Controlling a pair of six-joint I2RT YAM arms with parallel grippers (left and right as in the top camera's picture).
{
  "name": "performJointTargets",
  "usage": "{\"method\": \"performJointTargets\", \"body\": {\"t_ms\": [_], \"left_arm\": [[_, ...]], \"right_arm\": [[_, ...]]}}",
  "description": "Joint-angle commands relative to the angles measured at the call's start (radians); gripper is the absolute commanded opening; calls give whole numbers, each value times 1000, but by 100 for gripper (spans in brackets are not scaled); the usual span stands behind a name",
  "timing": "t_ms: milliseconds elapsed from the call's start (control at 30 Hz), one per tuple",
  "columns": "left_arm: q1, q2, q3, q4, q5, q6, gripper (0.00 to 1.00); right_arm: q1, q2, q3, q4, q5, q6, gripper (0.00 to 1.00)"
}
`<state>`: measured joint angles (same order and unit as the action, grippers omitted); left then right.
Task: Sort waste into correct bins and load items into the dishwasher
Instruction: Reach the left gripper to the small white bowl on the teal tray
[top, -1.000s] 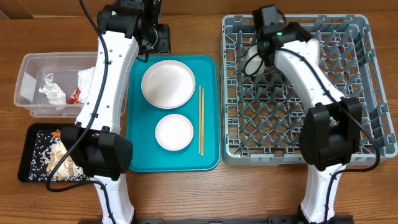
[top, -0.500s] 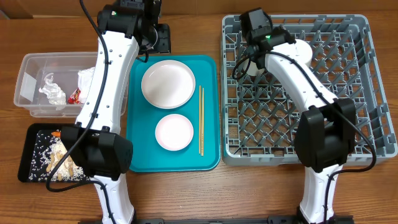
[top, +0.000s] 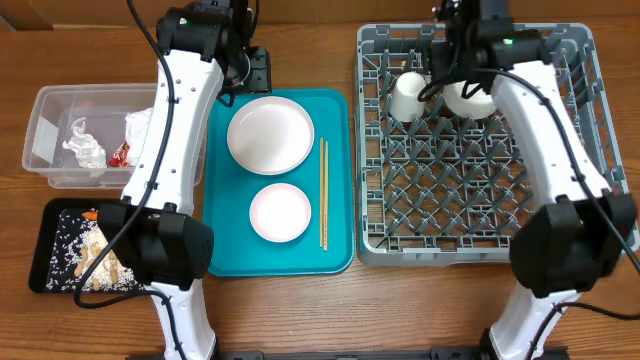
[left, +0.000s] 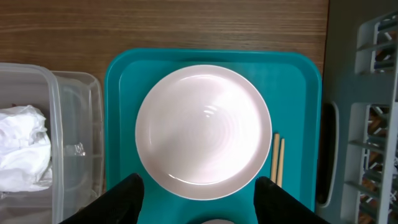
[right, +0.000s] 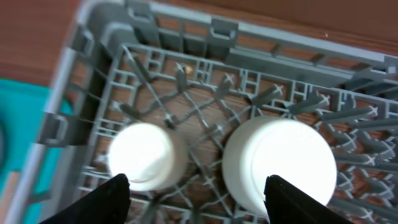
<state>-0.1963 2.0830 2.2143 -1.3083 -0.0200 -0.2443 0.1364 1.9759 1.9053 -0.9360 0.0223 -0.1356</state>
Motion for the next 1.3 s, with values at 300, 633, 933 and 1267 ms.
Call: {"method": "performJointTargets", "body": {"t_ms": [300,633,933,1267], "left_arm": [[32,7,-304,164,-42,-100,59],[84,23,-341,152,95,-38,54],[82,23,-341,94,175,13,53],[58,23,-346,-273,167,62,58]], "right_arm": [[-3,-82,33,-69,-252,36,80],[-3,-82,33,-166,-453,35,80],[58,-81,33,-166,-722,36,77],[178,-81,32,-142,-460,36,81]]}}
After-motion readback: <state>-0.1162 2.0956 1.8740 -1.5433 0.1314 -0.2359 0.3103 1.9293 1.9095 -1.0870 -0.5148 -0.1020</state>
